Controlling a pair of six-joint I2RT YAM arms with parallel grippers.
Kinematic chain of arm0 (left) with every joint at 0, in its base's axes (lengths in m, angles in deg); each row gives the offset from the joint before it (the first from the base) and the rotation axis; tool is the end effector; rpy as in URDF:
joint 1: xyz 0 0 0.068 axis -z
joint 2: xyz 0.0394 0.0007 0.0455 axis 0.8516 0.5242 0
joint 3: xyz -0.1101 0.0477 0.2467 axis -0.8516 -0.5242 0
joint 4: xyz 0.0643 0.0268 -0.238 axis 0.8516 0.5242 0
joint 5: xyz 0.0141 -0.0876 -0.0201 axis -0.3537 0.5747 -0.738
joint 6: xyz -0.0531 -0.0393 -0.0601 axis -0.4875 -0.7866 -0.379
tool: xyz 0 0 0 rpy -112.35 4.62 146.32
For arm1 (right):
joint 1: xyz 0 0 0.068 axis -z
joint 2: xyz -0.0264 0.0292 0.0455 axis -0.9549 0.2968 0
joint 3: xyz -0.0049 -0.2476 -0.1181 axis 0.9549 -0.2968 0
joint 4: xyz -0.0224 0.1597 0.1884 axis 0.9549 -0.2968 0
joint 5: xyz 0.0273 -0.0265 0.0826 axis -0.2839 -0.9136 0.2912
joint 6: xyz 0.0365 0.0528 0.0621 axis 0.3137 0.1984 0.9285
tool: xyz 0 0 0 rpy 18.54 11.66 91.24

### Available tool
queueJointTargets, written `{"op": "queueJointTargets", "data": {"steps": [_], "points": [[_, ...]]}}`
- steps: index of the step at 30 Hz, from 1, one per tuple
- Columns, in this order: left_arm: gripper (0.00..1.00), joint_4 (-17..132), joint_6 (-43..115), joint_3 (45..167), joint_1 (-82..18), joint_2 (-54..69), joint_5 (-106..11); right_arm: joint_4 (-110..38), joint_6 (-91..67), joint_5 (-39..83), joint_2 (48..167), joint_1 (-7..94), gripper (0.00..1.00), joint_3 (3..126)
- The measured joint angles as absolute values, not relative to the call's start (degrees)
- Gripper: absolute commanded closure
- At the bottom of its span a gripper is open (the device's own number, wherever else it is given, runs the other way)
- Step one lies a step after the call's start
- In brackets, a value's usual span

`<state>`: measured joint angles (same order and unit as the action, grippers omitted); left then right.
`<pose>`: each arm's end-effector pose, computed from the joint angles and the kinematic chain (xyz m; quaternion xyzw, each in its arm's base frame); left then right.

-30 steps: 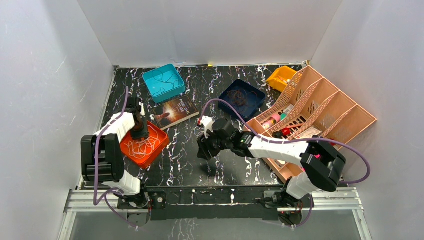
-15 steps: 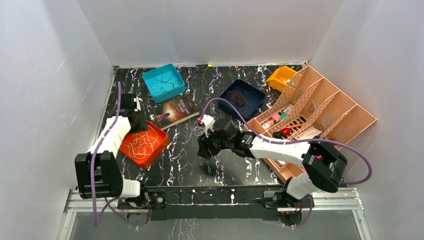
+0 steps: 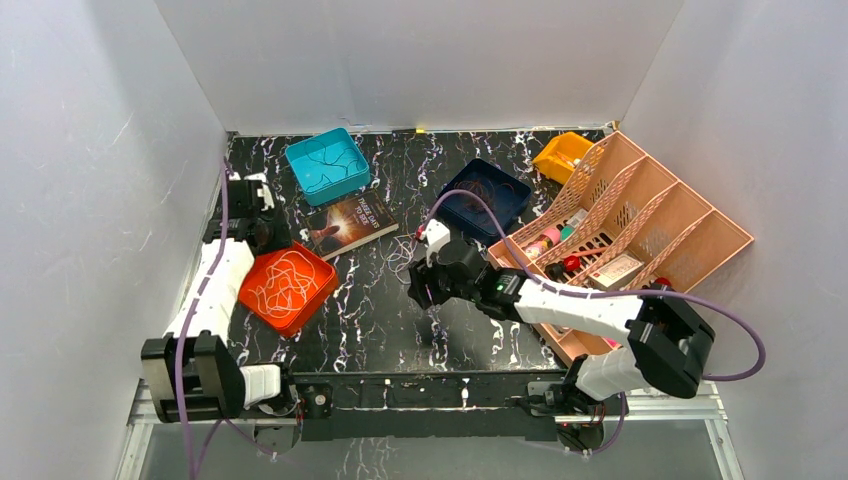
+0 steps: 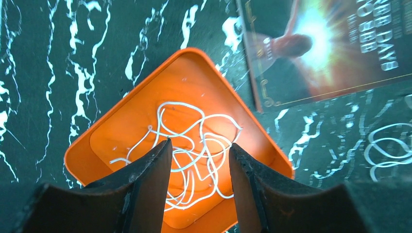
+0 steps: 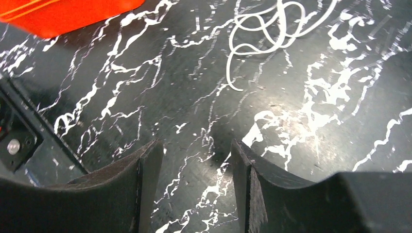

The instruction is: Untangle the cables

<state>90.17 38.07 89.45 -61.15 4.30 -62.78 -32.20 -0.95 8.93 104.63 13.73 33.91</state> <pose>0.2812 0.0233 0.2448 -0.1238 0.9222 0.0340 0.3649 0.1733 0.2748 0.2217 -0.2843 0.8168 0.2812 0.4160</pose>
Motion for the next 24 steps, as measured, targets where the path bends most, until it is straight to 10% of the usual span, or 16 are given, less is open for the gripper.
{"op": "queueJointTargets", "data": {"steps": [24], "points": [[0.57, 76.8, 23.7, 93.2, -25.7, 14.3, -61.9, -34.7, 11.6, 12.5, 98.1, 25.8, 0.39, 24.5]]}}
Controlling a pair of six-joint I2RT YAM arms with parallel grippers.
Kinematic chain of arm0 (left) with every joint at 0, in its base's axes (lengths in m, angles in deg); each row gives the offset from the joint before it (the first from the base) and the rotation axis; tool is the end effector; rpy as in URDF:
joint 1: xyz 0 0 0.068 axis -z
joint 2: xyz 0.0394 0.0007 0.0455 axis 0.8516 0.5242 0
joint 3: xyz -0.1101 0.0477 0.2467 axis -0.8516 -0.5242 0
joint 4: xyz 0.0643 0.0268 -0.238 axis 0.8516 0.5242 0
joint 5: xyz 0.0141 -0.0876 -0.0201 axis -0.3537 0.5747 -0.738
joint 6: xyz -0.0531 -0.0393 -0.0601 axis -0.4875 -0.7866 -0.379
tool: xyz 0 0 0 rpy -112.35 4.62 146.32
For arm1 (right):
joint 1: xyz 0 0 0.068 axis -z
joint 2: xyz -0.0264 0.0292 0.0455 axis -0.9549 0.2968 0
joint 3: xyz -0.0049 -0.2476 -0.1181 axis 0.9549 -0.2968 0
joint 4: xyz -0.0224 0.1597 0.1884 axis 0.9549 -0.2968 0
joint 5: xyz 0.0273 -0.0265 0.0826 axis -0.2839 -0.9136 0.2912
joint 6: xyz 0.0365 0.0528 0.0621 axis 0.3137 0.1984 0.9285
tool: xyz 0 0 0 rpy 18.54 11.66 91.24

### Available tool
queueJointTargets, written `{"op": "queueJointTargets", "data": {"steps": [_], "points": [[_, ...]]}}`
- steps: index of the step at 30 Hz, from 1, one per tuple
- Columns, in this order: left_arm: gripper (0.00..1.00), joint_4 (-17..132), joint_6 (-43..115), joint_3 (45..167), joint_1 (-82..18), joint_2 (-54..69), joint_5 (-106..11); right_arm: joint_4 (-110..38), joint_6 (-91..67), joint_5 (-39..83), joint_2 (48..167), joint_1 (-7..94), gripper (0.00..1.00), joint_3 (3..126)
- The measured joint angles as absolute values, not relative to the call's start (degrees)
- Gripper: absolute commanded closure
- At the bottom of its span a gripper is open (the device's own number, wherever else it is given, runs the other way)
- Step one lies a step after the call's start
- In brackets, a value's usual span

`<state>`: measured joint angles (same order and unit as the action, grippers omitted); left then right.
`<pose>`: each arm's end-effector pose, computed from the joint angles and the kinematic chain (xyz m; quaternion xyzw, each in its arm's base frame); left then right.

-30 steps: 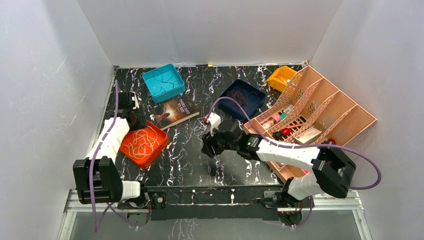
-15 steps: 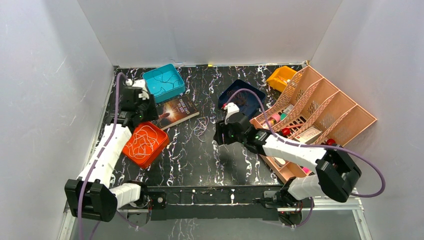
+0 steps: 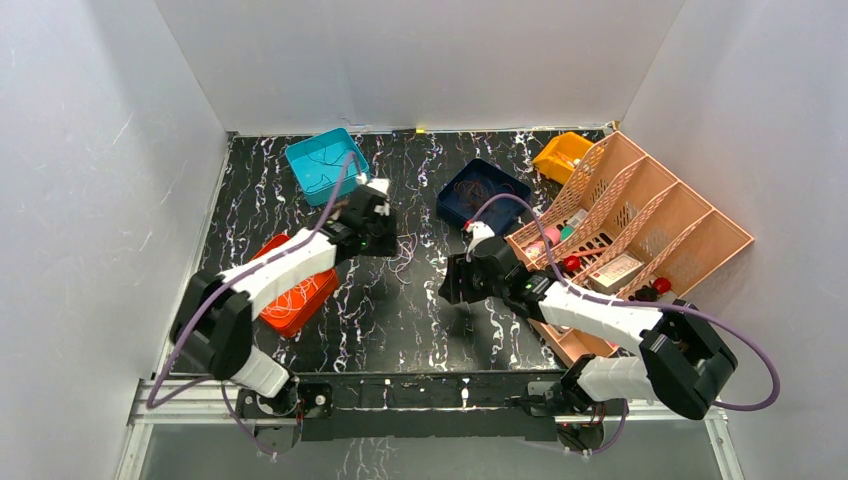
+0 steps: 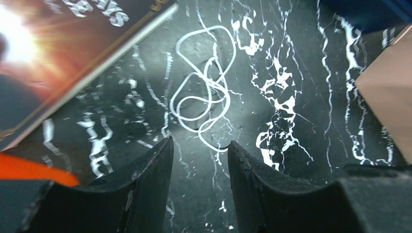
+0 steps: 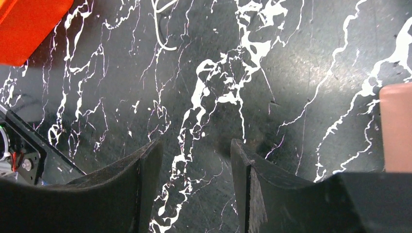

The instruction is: Untangle the cables

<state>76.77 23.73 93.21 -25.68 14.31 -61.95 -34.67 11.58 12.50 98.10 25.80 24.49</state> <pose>0.2892 -0.1755 0.2426 0.0451 0.9053 -0.1572 0.3920 0.1955 0.2061 0.1903 -0.1231 0.8792 0.2784 0.3665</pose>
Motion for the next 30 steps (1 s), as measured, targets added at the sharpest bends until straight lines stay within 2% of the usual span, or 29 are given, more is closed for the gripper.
{"op": "queueJointTargets", "data": {"steps": [5, 10, 30], "points": [[0.56, 73.5, 22.7, 95.4, -21.6, 25.4, -62.4, -33.8, 12.9, 14.2, 97.4, 25.8, 0.39, 22.3], [0.56, 71.9, 22.1, 98.5, -21.1, 31.2, -63.5, -33.7, 13.3, 14.4, 96.0, 25.8, 0.39, 21.5], [0.58, 69.3, 25.4, 100.9, -21.1, 35.3, -65.0, -33.7, 13.5, 15.9, 95.2, 25.8, 0.39, 21.4]]}}
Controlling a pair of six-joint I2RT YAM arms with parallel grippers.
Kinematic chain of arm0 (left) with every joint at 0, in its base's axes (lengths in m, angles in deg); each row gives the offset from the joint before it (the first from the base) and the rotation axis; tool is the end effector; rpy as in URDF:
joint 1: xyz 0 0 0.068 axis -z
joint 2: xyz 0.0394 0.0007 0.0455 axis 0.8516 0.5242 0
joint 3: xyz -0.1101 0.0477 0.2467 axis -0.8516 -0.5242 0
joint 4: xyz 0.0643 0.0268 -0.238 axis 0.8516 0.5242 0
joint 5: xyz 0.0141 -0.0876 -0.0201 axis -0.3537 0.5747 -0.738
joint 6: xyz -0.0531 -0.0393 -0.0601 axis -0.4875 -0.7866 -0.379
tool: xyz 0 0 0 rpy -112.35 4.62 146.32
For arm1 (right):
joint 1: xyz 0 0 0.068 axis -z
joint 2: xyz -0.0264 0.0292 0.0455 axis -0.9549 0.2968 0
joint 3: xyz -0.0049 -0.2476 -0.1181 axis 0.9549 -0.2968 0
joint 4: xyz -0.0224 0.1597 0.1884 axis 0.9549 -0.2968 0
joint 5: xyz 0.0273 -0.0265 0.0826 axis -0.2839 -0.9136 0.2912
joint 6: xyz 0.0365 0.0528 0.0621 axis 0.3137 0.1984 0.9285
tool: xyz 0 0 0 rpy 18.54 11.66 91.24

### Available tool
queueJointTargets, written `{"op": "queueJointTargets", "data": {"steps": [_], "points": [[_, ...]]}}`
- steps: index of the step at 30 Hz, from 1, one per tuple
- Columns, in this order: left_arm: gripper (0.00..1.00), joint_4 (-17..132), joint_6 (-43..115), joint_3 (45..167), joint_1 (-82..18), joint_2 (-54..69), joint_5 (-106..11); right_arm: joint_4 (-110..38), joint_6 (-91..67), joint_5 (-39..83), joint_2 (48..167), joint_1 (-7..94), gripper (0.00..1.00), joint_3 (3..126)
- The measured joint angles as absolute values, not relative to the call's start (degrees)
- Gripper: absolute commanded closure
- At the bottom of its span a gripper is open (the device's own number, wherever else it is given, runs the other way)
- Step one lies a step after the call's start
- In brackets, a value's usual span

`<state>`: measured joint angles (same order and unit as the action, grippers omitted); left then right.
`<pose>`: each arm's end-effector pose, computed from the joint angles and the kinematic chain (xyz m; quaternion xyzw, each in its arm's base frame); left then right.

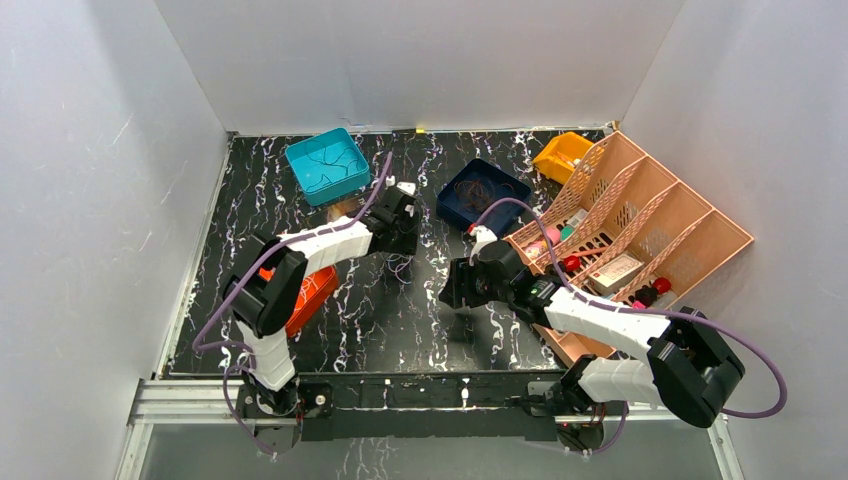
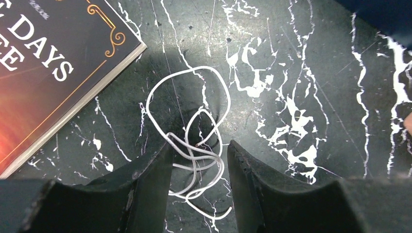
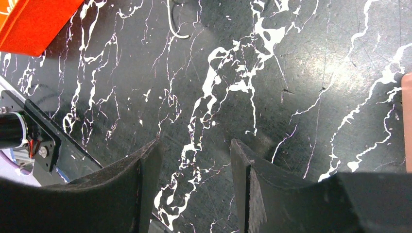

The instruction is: Untangle the cables

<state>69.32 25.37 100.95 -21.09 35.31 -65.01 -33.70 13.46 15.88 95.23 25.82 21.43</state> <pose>0.3335 -0.2379 0.1734 0.0892 0.9208 -0.1214 0.3598 0.1842 0.2007 0.1868 -0.1216 0.8762 0.3083 0.3499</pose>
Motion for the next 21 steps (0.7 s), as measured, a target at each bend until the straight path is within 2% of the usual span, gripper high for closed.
{"op": "queueJointTargets", "data": {"steps": [5, 12, 21], "points": [[0.69, 68.9, 25.9, 100.9, -21.1, 38.1, -64.2, -33.7, 13.3, 16.0, 95.2, 25.8, 0.39, 21.4], [0.98, 69.0, 26.4, 100.9, -21.1, 38.9, -64.3, -33.7, 13.2, 16.0, 95.2, 25.8, 0.39, 21.4], [1.0, 70.2, 27.3, 100.0, -21.1, 33.6, -63.8, -33.7, 13.2, 15.3, 95.1, 25.8, 0.37, 21.4]]}}
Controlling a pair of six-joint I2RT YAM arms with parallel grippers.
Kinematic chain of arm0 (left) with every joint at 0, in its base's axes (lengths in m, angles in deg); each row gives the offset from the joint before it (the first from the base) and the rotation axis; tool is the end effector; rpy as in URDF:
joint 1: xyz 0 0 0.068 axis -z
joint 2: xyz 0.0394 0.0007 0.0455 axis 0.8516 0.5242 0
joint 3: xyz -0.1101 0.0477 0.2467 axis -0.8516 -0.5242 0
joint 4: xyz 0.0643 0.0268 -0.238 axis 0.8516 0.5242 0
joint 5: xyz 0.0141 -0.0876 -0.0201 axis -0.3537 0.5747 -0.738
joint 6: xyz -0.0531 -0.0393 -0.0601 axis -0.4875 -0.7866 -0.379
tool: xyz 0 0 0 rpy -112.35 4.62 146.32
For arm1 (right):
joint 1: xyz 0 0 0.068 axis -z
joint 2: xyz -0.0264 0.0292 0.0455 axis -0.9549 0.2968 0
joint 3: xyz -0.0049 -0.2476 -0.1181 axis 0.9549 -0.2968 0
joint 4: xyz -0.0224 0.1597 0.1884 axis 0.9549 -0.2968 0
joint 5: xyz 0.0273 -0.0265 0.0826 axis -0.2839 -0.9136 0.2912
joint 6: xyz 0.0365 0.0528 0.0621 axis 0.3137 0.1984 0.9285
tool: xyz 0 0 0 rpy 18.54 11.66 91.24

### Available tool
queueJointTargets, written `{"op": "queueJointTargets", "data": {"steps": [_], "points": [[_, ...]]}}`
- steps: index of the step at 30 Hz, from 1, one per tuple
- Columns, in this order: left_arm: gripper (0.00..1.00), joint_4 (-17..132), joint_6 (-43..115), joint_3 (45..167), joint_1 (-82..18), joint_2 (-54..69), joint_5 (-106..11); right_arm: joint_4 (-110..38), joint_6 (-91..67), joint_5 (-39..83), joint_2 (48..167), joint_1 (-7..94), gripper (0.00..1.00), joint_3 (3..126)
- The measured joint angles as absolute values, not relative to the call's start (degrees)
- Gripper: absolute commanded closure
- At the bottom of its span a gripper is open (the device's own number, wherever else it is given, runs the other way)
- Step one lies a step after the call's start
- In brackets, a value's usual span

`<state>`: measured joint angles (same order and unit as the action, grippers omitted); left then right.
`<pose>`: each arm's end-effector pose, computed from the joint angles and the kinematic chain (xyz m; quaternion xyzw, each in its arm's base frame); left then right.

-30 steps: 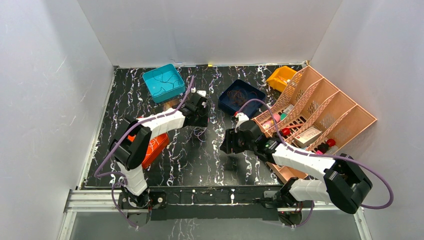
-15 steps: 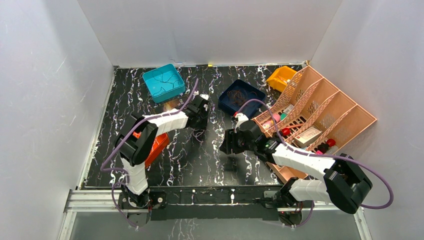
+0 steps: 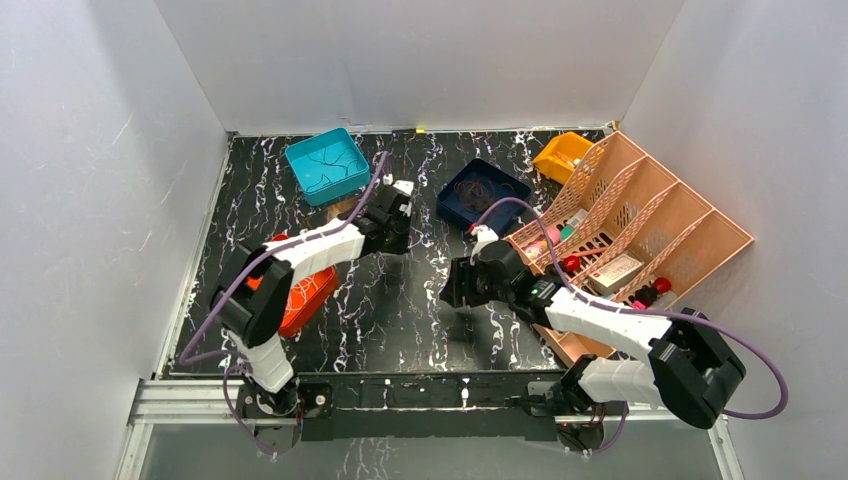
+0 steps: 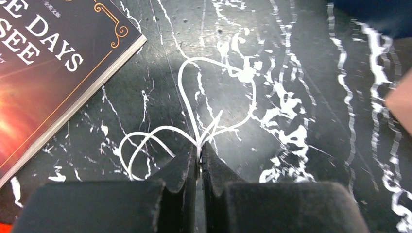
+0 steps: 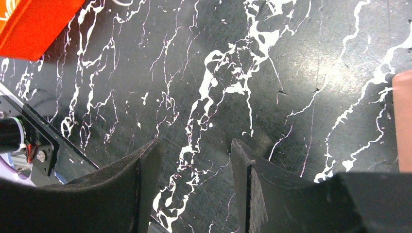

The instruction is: Untangle the cables

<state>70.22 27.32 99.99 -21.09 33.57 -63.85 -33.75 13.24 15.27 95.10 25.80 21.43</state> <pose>0.3271 -0.2351 0.1778 0.1088 0.9196 -0.1231 0.3567 0.1846 0.2000 0.1873 -0.1210 0.8760 0.3044 0.3540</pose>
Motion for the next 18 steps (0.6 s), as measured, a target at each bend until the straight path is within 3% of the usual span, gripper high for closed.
{"op": "queueJointTargets", "data": {"steps": [12, 18], "points": [[1.0, 65.8, 20.9, 83.9, -19.9, 12.1, -58.1, -23.9, 23.2, 9.1, 85.2, 25.8, 0.37, 16.6], [1.0, 62.5, 17.8, 79.4, -17.5, 7.6, -57.7, -19.8, 28.5, 7.9, 87.1, 25.8, 0.37, 17.2]]}}
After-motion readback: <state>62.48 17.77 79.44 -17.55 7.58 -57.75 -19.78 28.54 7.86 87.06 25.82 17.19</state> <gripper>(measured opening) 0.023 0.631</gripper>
